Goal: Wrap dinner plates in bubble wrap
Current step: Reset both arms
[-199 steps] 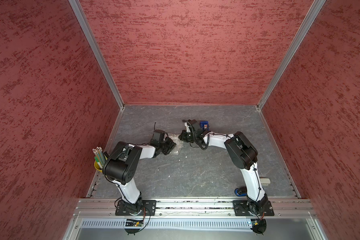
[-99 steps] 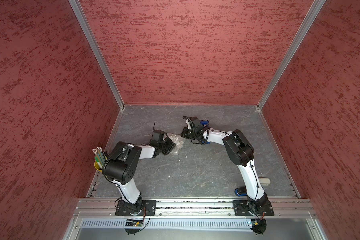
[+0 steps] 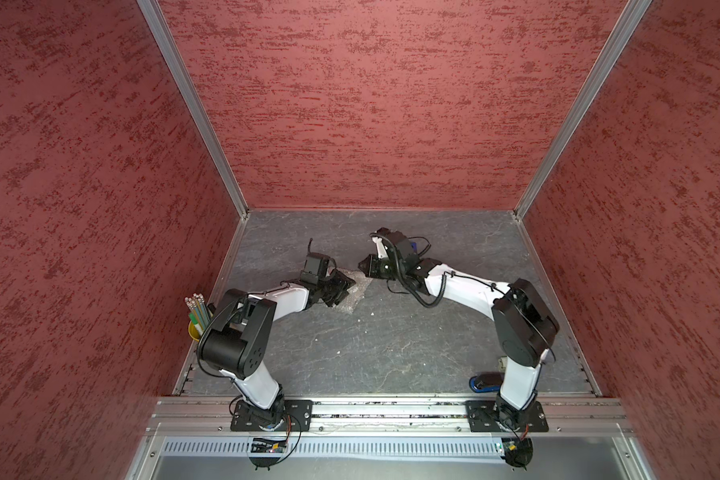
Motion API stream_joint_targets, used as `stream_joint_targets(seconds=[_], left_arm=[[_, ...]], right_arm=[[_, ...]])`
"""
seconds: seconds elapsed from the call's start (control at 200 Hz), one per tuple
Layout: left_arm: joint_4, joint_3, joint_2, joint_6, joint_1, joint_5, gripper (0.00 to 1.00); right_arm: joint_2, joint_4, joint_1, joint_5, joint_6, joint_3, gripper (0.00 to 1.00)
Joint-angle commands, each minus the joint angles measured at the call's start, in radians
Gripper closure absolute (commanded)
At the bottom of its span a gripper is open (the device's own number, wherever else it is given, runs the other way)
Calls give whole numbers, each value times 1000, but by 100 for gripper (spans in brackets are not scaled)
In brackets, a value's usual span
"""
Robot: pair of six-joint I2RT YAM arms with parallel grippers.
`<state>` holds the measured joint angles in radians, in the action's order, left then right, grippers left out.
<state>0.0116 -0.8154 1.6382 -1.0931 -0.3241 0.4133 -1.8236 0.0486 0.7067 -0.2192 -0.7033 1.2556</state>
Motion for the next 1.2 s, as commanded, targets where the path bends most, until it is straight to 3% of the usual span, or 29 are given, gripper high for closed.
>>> stream_joint_targets(seconds=[0.0,0.15,0.16,0.19,0.215,0.23,0.311,0.411,0.511,0.591,0.666,0.721,0.767,0.867,1.022,1.197], left_arm=[[98,-73,-77,57,-26,-10,45],[242,-153,-204,182,-35,-87,29],[254,-158,-216,194,-33,-98,29],[298,-171,-255,232,-25,-135,27],[338,-181,-289,264,-12,-170,25],[354,-188,-313,286,-5,-194,25],[468,-197,-442,405,49,-351,22],[516,-135,-615,547,141,-548,22],[460,-9,-744,667,267,-634,13],[410,91,-739,697,332,-720,11],[346,158,-681,713,370,-777,7],[286,188,-630,709,393,-779,0],[221,207,-591,721,398,-800,1],[-22,290,-506,775,416,-820,1],[-333,384,-375,790,513,-637,1],[-461,350,-278,853,515,-505,1]], right_arm=[[132,-33,-10,75,-18,-93,74],[332,7,-11,134,12,-222,57],[347,10,-12,138,15,-232,50],[393,18,-14,150,20,-258,18],[431,24,-17,156,27,-278,4],[453,30,-18,163,30,-290,2],[573,65,-21,247,51,-355,1],[711,115,-21,451,59,-431,1],[842,34,-22,597,131,-554,1],[944,-113,-23,732,238,-720,1],[1033,-209,-30,972,306,-844,1],[1039,-279,-70,1121,390,-895,1],[1011,-295,-128,1178,445,-897,1],[919,-378,-269,1167,550,-893,1],[750,-593,-436,1110,607,-917,1],[510,-1004,-594,953,669,-998,1]])
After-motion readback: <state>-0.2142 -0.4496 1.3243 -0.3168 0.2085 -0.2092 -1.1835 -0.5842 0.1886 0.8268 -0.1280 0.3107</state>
